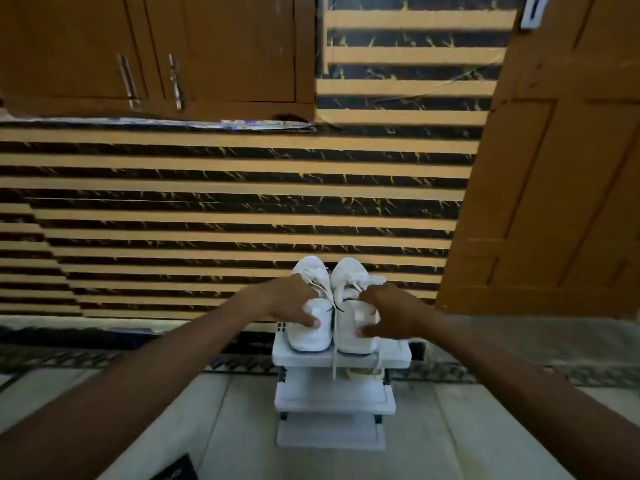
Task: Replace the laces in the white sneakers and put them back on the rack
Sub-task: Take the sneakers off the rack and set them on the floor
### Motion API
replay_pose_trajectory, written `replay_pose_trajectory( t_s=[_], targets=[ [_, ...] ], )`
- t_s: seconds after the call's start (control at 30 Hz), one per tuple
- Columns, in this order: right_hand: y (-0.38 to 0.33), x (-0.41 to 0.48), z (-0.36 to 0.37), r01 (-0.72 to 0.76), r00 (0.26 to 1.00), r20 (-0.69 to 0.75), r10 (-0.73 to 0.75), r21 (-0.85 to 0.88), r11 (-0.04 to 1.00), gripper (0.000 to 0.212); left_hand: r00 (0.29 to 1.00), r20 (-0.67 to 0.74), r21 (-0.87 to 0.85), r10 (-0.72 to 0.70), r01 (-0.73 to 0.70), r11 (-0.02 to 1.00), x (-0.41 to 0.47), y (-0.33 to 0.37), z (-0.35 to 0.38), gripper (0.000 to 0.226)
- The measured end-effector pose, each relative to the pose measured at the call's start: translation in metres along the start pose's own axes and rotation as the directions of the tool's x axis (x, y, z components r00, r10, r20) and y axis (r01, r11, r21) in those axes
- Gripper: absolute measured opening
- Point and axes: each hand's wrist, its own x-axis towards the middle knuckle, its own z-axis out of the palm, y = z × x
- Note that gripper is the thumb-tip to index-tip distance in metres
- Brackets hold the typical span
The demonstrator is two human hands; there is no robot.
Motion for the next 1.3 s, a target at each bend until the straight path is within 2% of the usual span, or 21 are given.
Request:
replay_pose_trajectory(
  t_s=[0.07,0.13,0.2,0.3,0.43,0.57,0.63,0.73,0.83,0.97,1.03,1.13,1.23,1.3],
  targets=[
    [-0.005,-0.004,0.008,-0.053,0.997,-0.055,0.047,-0.111,0.992,0.065,0.996,-0.086,0.021,-0.035,0.037,0.999,-0.002,0.007,0.014,0.041],
    [-0.010,-0.009,0.014,-0.095,0.986,-0.153,0.070,-0.162,0.982,0.062,0.962,-0.268,0.080,-0.045,0.069,0.994,-0.005,0.013,0.029,0.042],
    [-0.015,-0.012,0.009,-0.123,0.974,-0.209,0.088,-0.157,0.980,0.059,0.920,-0.387,0.134,-0.056,0.117,0.984,-0.014,0.018,0.031,0.038],
    [-0.024,-0.033,0.002,-0.105,0.972,-0.223,0.075,-0.127,0.986,0.057,0.896,-0.440,0.113,-0.058,0.119,0.986,-0.038,0.027,0.028,0.037],
    [-0.038,-0.088,-0.003,-0.039,0.958,-0.287,0.017,-0.072,0.997,0.043,0.858,-0.514,0.074,0.012,0.030,0.997,-0.092,0.059,0.023,0.035],
    [-0.049,-0.151,0.003,0.084,0.925,-0.361,-0.119,-0.112,0.990,0.032,0.813,-0.576,0.103,0.086,-0.032,0.994,-0.151,0.092,0.033,0.027],
    [-0.056,-0.183,0.011,0.136,0.899,-0.410,-0.154,-0.073,0.988,0.031,0.817,-0.568,0.123,0.102,-0.038,0.992,-0.175,0.106,0.048,0.029],
    [-0.064,-0.224,0.036,0.219,0.876,-0.439,-0.198,-0.003,0.976,0.027,0.816,-0.567,0.095,0.111,-0.069,0.993,-0.203,0.122,0.087,0.048],
    [-0.071,-0.248,0.076,0.270,0.881,-0.416,-0.227,0.046,0.962,0.027,0.823,-0.557,-0.022,0.112,-0.149,0.989,-0.222,0.138,0.132,0.058],
    [-0.082,-0.270,0.133,0.282,0.910,-0.328,-0.254,0.039,0.959,0.025,0.838,-0.529,-0.097,0.130,-0.212,0.972,-0.237,0.148,0.192,0.055],
    [-0.079,-0.276,0.162,0.262,0.932,-0.262,-0.251,0.006,0.965,0.032,0.875,-0.475,-0.137,0.097,-0.182,0.974,-0.240,0.147,0.224,0.056],
    [-0.071,-0.280,0.211,0.210,0.960,-0.182,-0.211,-0.023,0.977,0.052,0.919,-0.391,-0.125,0.042,-0.098,0.987,-0.238,0.145,0.275,0.049],
    [-0.064,-0.278,0.255,0.135,0.985,-0.104,-0.138,-0.033,0.990,0.067,0.924,-0.380,-0.121,0.049,-0.102,0.987,-0.228,0.141,0.315,0.036],
    [-0.062,-0.274,0.276,0.103,0.993,-0.051,-0.106,-0.061,0.993,0.071,0.939,-0.343,-0.143,0.028,-0.082,0.986,-0.221,0.141,0.331,0.037]
  ],
)
